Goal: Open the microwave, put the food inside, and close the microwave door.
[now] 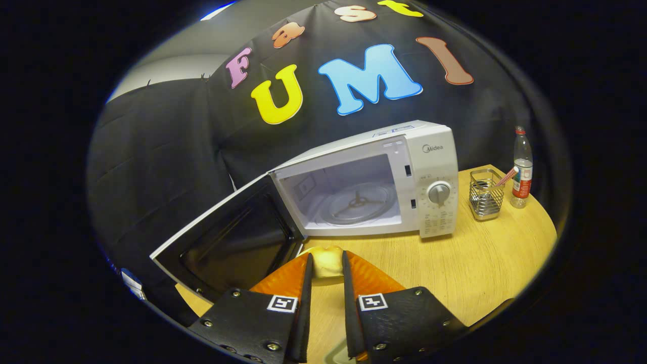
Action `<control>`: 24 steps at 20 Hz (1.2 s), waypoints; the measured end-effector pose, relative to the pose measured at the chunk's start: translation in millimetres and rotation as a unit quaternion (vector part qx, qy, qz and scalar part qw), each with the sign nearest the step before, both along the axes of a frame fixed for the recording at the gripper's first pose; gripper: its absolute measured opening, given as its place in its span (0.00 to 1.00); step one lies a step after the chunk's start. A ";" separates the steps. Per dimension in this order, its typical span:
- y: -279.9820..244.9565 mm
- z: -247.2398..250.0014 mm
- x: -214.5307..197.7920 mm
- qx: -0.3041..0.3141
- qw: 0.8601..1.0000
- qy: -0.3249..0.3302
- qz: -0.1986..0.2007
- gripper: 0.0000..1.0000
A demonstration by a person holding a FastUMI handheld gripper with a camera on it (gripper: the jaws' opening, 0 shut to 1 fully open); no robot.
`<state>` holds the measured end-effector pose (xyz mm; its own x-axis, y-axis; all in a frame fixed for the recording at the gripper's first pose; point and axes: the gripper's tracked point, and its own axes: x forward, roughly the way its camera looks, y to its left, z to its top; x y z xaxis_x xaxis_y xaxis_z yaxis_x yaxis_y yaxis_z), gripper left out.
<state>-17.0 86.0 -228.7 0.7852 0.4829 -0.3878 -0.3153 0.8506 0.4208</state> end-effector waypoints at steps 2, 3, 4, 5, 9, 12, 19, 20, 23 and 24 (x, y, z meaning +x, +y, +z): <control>11.0 2.7 30.3 -0.003 1.000 -0.004 -0.009 0.30; 16.9 1.8 43.4 -0.006 1.000 -0.004 -0.012 0.30; 23.8 1.7 58.2 -0.004 1.000 -0.005 -0.016 0.30; 30.6 1.0 71.2 0.003 1.000 -0.003 -0.021 0.30; 51.8 -9.3 131.2 0.004 0.999 -0.012 -0.045 0.29; 65.8 -23.4 168.2 -0.003 0.998 -0.030 -0.060 0.30; 78.6 -57.6 209.5 0.048 0.992 -0.022 -0.116 0.30; 77.1 -61.6 214.6 0.063 0.989 -0.018 -0.132 0.30; 80.2 -79.6 222.5 0.088 0.985 0.006 -0.146 0.30; 84.2 -89.0 227.0 0.096 0.984 0.007 -0.148 0.30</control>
<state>209.9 170.2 -317.7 0.8974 0.2994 -0.3241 -0.0582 0.8084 0.5858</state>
